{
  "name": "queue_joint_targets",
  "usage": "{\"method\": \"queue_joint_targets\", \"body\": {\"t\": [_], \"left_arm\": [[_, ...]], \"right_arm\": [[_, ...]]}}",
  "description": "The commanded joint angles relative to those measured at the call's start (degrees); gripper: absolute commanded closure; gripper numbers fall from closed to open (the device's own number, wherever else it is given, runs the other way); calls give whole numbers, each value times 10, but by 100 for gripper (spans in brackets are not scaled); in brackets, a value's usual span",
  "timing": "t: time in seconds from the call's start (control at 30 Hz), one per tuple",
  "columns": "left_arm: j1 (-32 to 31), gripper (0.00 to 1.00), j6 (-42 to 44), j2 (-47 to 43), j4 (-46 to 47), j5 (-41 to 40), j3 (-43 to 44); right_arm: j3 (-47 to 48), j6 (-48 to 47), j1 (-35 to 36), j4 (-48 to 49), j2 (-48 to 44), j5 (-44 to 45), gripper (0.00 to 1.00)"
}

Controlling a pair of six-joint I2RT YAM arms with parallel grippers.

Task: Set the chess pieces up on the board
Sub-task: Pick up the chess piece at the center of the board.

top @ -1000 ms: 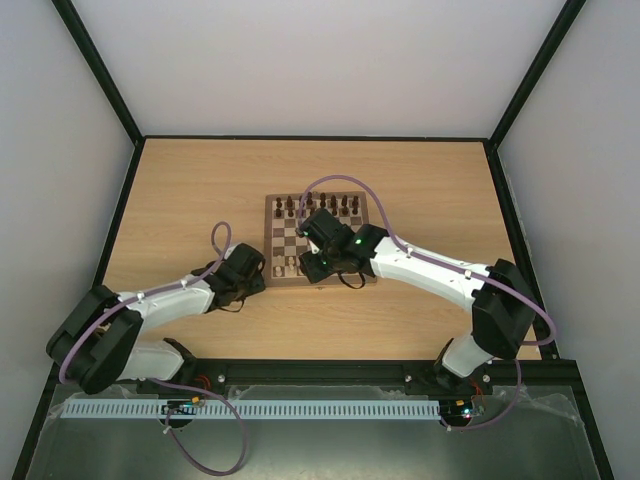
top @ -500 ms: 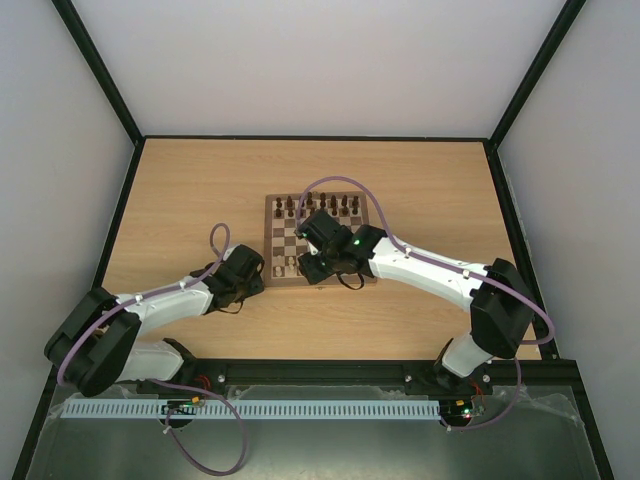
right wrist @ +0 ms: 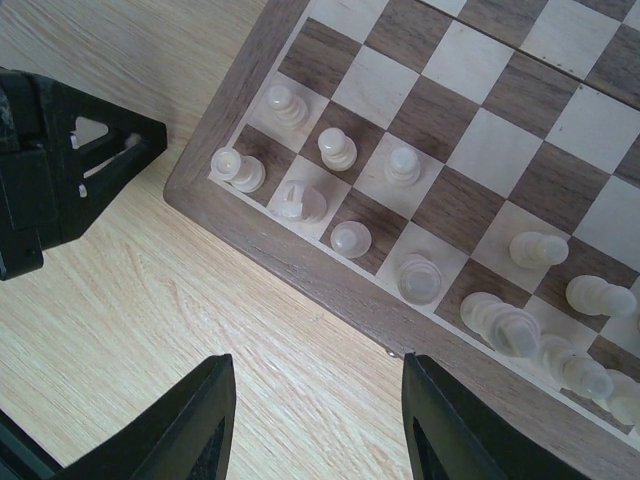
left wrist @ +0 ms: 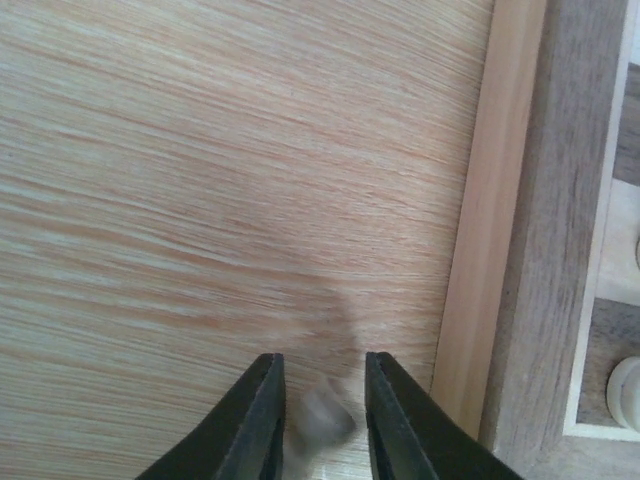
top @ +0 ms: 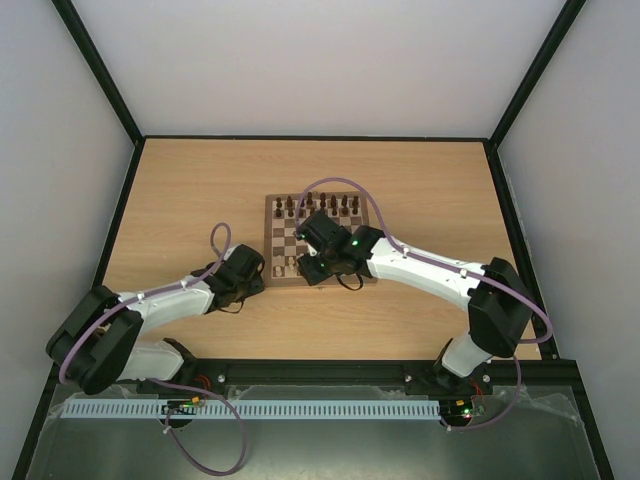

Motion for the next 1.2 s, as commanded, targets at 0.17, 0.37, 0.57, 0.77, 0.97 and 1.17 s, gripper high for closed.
{"method": "queue_joint_targets", "body": {"t": [0.17, 0.37, 0.57, 0.77, 0.97, 1.17], "left_arm": [[-2, 78, -11, 25, -50, 23, -19], [-2, 70, -15, 22, -55, 23, -19], [-2, 61, -8, 21, -62, 22, -17], [-2, 62, 13, 15, -95, 14, -11], [-2, 63, 33, 16, -128, -1, -4], [-2, 65, 43, 30, -135, -8, 1]], "right_arm": [[13, -7, 5, -22, 10, 8, 53], [13, -7, 6, -23, 11, 7, 53], [13, -8, 7, -24, 10, 9, 53], [13, -7, 6, -24, 10, 10, 53], [13, -7, 8, -25, 10, 9, 53], [14, -8, 9, -25, 11, 10, 53]]}}
